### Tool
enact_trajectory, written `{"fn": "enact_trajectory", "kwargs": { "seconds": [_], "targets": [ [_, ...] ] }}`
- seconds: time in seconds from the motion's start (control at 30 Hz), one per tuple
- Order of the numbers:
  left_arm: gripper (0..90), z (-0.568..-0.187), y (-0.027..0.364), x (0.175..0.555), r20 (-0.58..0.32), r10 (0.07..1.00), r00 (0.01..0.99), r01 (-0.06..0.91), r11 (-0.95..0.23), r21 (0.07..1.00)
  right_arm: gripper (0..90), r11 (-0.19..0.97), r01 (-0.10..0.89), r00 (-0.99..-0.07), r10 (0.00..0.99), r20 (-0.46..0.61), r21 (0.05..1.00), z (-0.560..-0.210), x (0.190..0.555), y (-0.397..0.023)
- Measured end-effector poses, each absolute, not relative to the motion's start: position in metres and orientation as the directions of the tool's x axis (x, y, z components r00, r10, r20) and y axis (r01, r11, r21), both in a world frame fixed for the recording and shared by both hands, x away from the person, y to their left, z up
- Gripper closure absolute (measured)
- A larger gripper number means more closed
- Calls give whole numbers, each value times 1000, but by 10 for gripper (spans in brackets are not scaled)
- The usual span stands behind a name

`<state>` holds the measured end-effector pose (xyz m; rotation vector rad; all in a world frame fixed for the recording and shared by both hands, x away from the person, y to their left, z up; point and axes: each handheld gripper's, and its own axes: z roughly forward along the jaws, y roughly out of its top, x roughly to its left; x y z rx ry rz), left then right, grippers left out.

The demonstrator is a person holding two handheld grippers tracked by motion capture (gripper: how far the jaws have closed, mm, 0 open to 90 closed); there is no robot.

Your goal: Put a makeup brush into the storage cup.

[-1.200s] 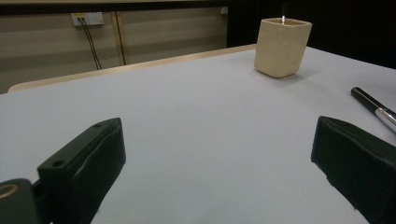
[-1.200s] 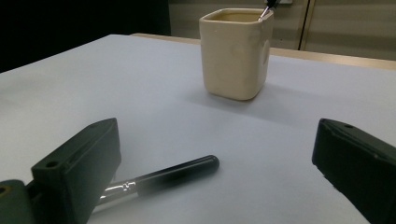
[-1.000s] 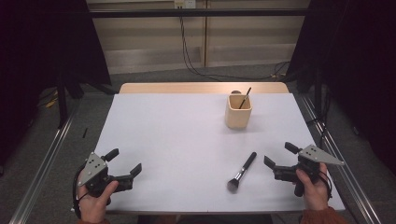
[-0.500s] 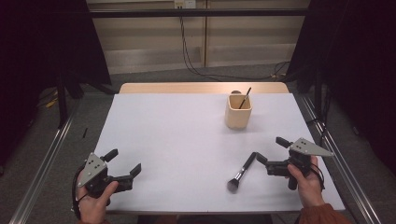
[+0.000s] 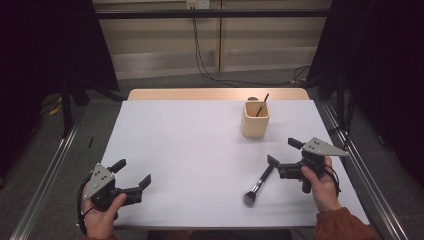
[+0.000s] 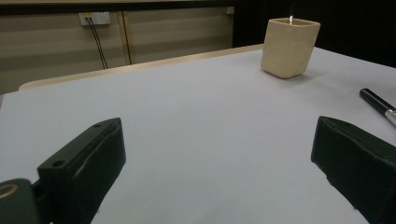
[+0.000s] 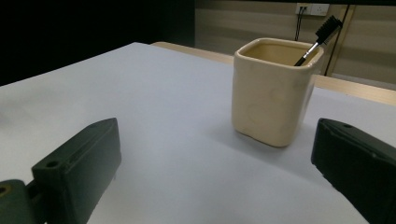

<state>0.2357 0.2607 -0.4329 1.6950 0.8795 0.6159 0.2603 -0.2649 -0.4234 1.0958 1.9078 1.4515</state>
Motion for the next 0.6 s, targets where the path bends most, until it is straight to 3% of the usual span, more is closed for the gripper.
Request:
{"fn": "enact_trajectory", "kwargs": {
  "seconds": [0.47, 0.6],
  "targets": [
    [31, -433, 262, 235, -30, 806, 591, 249, -147, 957, 10, 173, 330, -627, 775, 79, 928, -410, 278, -249],
    [31, -433, 262, 235, -32, 807, 590, 252, -147, 957, 20, 238, 387, -656, 750, 85, 891, -410, 282, -250]
  ]
}}
